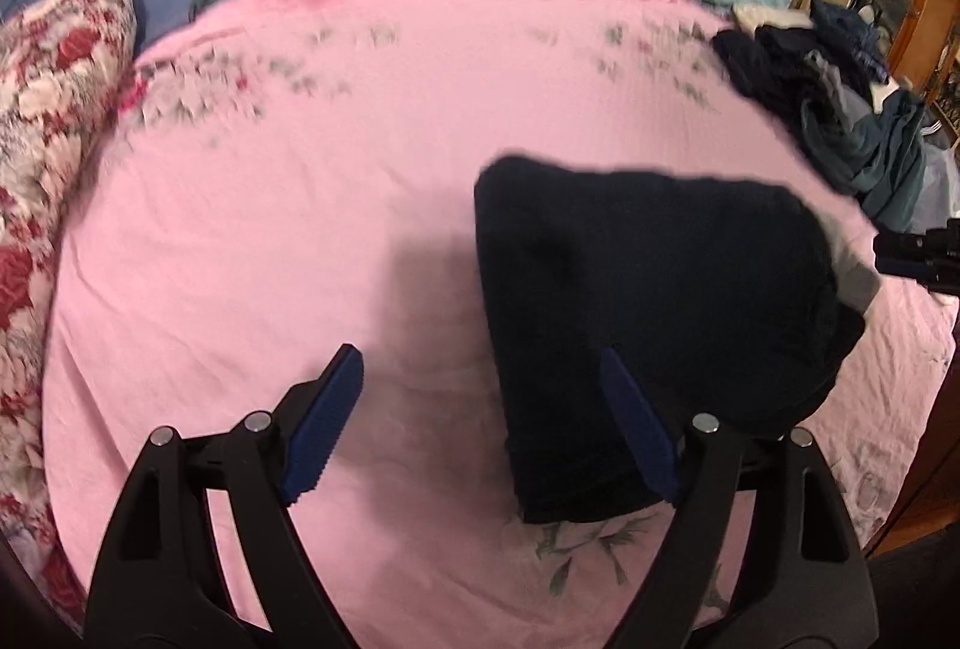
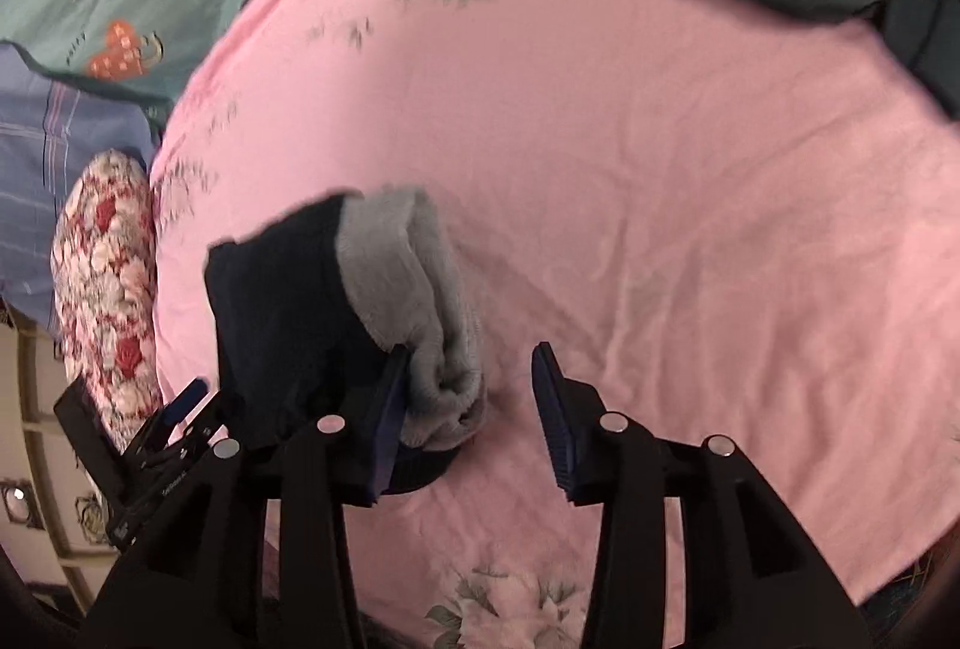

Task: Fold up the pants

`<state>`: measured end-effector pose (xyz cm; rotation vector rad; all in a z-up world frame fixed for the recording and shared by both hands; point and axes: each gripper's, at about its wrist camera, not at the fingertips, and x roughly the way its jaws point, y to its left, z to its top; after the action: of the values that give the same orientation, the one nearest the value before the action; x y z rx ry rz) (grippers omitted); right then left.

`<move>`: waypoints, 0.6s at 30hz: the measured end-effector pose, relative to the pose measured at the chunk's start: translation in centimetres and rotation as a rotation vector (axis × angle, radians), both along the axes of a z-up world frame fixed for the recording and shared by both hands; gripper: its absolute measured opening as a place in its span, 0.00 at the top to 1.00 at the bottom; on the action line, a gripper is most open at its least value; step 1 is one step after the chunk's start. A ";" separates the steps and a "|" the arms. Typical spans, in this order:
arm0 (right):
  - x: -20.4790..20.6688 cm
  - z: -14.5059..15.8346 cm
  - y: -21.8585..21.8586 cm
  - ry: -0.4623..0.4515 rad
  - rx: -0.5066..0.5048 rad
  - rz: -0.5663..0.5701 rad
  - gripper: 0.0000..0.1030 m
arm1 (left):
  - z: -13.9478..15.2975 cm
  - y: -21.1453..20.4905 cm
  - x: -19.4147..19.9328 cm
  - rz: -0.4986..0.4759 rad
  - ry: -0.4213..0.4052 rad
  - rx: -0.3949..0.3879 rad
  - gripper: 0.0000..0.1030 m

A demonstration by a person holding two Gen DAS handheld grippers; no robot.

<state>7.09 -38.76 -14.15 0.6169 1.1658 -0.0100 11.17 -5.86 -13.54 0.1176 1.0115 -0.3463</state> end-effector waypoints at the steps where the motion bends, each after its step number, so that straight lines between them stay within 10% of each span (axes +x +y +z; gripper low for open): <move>1: 0.2 1.2 0.3 -0.035 -0.013 0.013 0.59 | 0.6 -0.2 0.3 -0.017 -0.004 -0.020 0.20; 8: 9.1 3.8 9.5 -0.177 0.076 0.339 0.59 | -3.3 -2.0 -0.2 -0.024 0.121 -0.062 0.20; 18: 21.0 -5.2 21.7 0.189 0.144 0.761 0.59 | -5.5 -1.4 -1.2 0.069 0.149 -0.096 0.18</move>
<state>28.09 -17.04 -19.31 0.2681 1.5351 0.6784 9.98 -7.25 -19.03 -0.0300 1.1413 -0.3432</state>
